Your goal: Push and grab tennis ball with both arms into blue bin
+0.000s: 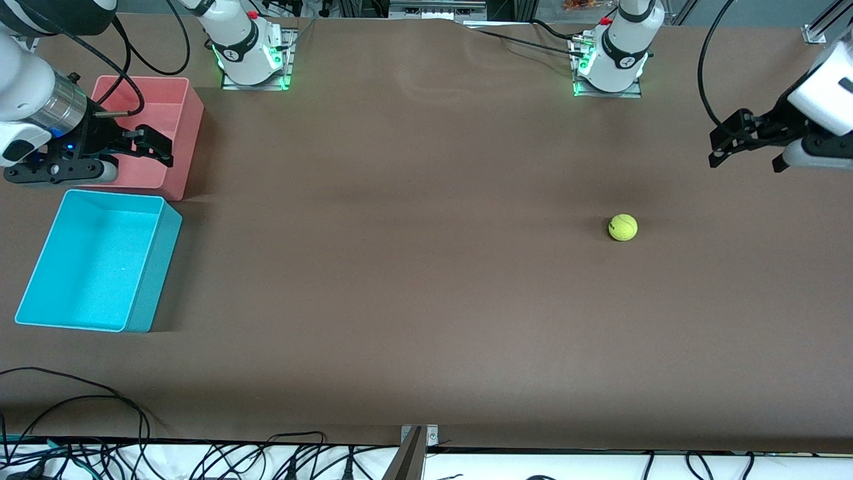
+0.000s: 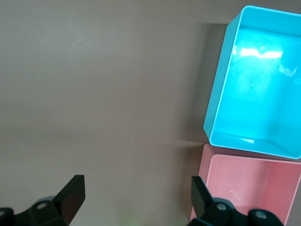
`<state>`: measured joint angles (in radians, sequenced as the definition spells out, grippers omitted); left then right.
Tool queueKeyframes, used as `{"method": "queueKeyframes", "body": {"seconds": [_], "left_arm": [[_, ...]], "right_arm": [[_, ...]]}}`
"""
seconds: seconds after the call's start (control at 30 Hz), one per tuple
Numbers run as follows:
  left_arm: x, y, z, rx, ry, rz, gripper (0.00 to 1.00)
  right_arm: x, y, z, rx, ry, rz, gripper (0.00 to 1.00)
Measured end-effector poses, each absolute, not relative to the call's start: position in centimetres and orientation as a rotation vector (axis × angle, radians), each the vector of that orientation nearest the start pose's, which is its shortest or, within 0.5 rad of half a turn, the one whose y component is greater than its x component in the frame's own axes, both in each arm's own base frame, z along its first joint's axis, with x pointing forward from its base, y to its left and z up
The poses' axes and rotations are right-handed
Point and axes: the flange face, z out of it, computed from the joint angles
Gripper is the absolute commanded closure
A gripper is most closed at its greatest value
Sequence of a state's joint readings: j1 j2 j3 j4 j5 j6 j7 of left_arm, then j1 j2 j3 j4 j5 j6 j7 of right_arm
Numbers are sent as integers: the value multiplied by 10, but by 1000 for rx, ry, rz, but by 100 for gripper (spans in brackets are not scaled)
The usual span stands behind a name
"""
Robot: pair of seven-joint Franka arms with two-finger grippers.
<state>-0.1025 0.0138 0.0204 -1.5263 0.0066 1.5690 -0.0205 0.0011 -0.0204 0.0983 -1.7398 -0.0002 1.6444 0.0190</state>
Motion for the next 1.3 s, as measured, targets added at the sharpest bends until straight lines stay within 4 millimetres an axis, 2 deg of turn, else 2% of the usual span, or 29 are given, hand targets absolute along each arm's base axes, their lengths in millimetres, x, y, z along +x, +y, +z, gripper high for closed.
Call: {"method": "queueKeyframes", "body": {"seconds": [0.1,0.27,0.63,0.93,1.3], "left_arm": [[562,-37,630,-3134,72,-25,0],[564,-27,630,-3134,45,-25,0],[564,-26,633,-3135,41,-36,0],[565,-12,634,-3134,2,-39,0],[565,-12,634,-3135,2,-39,0]], "right_arm": [[545,55,562,-3143,-126,118,0],[545,55,562,-3143,-126,117,0],[545,55,563,-3143,-126,113,0],[545,55,563,-3143,-126,113,0],[545,55,563,-3143,-126,113,0]]}}
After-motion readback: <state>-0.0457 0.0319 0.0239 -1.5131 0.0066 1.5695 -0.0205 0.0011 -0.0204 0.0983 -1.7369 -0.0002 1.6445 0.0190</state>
